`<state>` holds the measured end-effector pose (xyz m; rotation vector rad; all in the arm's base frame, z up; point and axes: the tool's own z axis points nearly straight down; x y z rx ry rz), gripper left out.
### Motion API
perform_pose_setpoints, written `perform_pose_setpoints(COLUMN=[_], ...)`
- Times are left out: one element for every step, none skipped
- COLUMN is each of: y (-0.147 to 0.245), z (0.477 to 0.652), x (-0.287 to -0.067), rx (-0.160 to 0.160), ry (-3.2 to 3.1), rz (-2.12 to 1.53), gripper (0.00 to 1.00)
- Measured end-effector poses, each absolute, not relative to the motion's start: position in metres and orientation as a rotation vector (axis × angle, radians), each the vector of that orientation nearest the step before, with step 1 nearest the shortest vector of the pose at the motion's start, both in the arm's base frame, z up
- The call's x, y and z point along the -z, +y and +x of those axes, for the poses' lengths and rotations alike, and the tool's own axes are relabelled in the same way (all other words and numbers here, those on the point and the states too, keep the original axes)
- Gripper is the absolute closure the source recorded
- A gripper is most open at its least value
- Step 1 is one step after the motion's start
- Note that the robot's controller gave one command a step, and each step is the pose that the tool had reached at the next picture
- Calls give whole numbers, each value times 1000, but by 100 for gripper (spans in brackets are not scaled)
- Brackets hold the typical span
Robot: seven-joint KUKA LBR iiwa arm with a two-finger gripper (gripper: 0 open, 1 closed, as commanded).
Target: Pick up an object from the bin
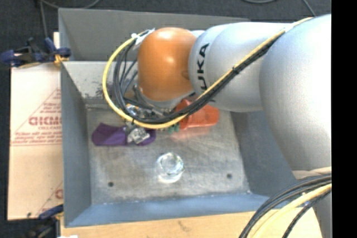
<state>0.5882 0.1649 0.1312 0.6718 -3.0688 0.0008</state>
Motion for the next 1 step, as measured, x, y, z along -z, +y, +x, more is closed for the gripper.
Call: perform_pose_setpoints(y=[222], z=[637], x=[-239], rx=[4], ry=[-3109], rz=[484], gripper=[100])
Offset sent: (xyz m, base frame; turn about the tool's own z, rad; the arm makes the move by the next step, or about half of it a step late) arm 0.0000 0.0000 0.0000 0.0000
